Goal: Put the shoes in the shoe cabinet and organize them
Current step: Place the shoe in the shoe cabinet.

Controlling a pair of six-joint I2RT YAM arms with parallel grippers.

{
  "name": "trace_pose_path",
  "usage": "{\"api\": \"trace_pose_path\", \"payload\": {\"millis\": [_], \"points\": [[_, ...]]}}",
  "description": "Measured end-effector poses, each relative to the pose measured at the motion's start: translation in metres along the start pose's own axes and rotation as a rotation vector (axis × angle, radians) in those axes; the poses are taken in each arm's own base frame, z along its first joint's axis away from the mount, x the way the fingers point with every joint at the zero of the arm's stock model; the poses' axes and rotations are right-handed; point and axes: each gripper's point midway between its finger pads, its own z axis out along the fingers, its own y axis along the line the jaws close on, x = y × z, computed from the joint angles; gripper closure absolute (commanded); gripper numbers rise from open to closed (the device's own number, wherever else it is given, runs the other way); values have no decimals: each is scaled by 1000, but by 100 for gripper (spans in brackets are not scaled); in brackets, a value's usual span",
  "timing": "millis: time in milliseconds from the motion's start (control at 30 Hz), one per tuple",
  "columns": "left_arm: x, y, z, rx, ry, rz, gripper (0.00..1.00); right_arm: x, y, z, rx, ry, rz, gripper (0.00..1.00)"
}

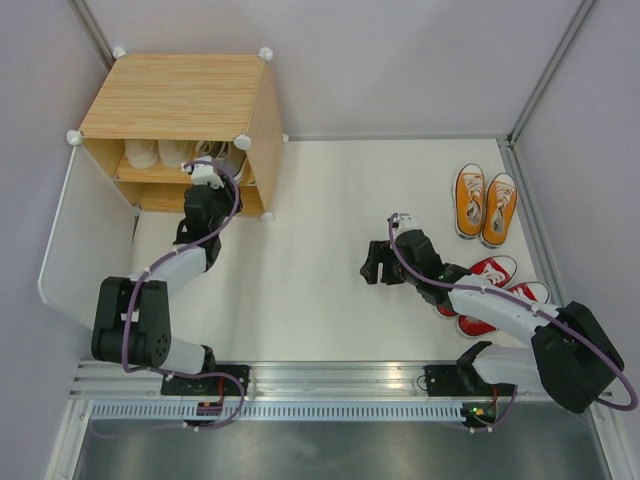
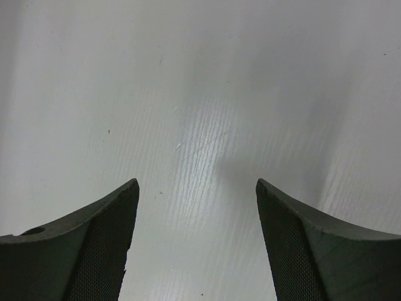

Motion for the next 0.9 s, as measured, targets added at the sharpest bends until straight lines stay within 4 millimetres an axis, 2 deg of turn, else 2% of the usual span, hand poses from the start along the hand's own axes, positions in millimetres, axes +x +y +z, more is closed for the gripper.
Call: {"api": "trace_pose_path", "payload": {"millis": [167, 233, 333, 433, 500, 667, 900], "points": [[-2, -1, 0, 7, -5, 0, 55, 0, 0, 0, 1, 2, 0, 21], [1, -1, -3, 8, -7, -1, 51, 0, 0, 0, 1, 1, 0, 21], [14, 4, -21, 4, 3, -1, 49, 0, 0, 0, 1, 1, 0, 21], [19, 9, -45, -2, -14, -2, 45, 0, 1, 0, -2, 0, -1, 21], [11, 10, -55, -7, -41, -4, 44, 0, 2, 0, -4, -1, -3, 21], [-18, 12, -66, -32, -127, -6, 53, 0, 4, 0, -11, -2, -6, 21], [-37, 13, -53, -65, -138, 15, 54, 0, 5, 0, -13, -5, -9, 21]]}}
